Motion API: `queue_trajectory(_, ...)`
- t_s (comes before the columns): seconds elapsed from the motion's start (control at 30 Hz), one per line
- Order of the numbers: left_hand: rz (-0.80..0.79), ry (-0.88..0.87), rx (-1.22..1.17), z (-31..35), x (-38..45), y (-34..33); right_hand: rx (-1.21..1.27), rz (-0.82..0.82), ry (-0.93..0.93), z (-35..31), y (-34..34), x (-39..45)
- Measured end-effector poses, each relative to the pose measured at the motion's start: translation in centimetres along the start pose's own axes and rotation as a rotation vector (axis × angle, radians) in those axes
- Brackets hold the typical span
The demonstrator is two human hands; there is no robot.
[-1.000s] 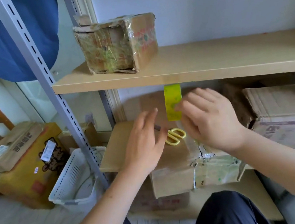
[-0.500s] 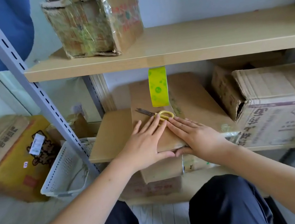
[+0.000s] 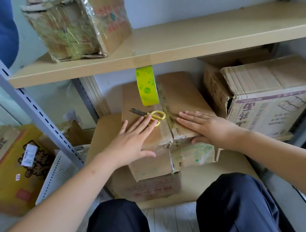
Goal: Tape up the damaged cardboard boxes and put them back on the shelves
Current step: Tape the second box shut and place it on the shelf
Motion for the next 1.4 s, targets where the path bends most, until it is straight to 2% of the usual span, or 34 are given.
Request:
queue_trajectory(0.1, -0.045, 0.12, -0.052, -2.9, -0.8, -0.6, 0.024, -0.047, -0.095, 1.6, -0.8, -1.5)
queue_trajectory(0.2, -0.063, 0.163, -0.137, -3.9, -0.8, -1.3, 0.157, 0.034, -0.208, 1.5, -1.7, -2.0)
queue_trajectory(0.3, -0.06, 0.145, -0.154, -4.0, -0.4, -1.0, 0.283, 0.102, -0.22, 1.4, -1.3, -1.5)
queue_trajectory(0.43, -0.024, 0.122, -0.156, -4.0, -0.6, -0.8, 0.458, 0.041, -0.219, 2.3, -1.0, -2.9)
queue_trajectory(0.57, 0.02, 0.106, -0.218, -3.8, -0.9, -0.2, 0.49, 0.127, -0.242, 1.5, -0.7, -2.9)
queue_trajectory(0.67, 0.013, 0.117, -0.303, -3.5, -1.6, 0.7, 0.467, 0.059, -0.197, 1.7, -0.1, -3.2)
queue_trajectory(0.77, 0.093, 0.227, -0.507, -3.5, -2.3, 1.4, 0.613, 0.116, -0.28, 2.5, -0.4, -4.3)
queue_trajectory(0.83, 0.274, 0.355, -0.685, -3.7, -3.4, 1.7, 0.723, 0.183, -0.409, 2.5, -2.0, -5.2)
queue_trajectory(0.9, 0.427, 0.496, -0.961, -3.9, -5.2, 0.4, 0.789, 0.202, -0.569, 2.3, -4.6, -5.8)
queue_trajectory(1.0, 0.441, 0.65, -1.394, -3.9, -7.1, -4.2, 0.819, 0.165, -0.725, 1.7, -8.0, -5.6)
queue_trajectory(1.03, 0.401, 0.669, -1.415, -3.8, -7.2, -5.3, 0.797, 0.195, -0.756, 1.6, -8.5, -5.4)
queue_trajectory(1.1, 0.355, 0.733, -1.313, -3.7, -7.3, -6.9, 0.723, 0.312, -0.809, 1.5, -8.4, -5.0)
queue_trajectory(1.2, 0.427, 0.803, -1.17, -3.9, -7.5, -7.3, 0.588, 0.44, -0.844, 0.9, -7.7, -5.0)
queue_trajectory(1.33, 0.453, 0.795, -1.11, -3.8, -7.7, -6.9, 0.621, 0.409, -0.812, 0.7, -7.7, -5.1)
queue_trajectory(1.4, 0.486, 0.802, -1.072, -3.5, -7.7, -6.7, 0.597, 0.426, -0.863, 0.5, -7.7, -5.1)
Point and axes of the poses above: each hand's wrist, its own x-axis towards the middle knuckle, its own y-axis out of the back of the hand, z = x × y, the point moved 8 cm from there along x, towards the middle knuckle, and after that the axes turned 2 degrees about y, right-handed, at the moved point
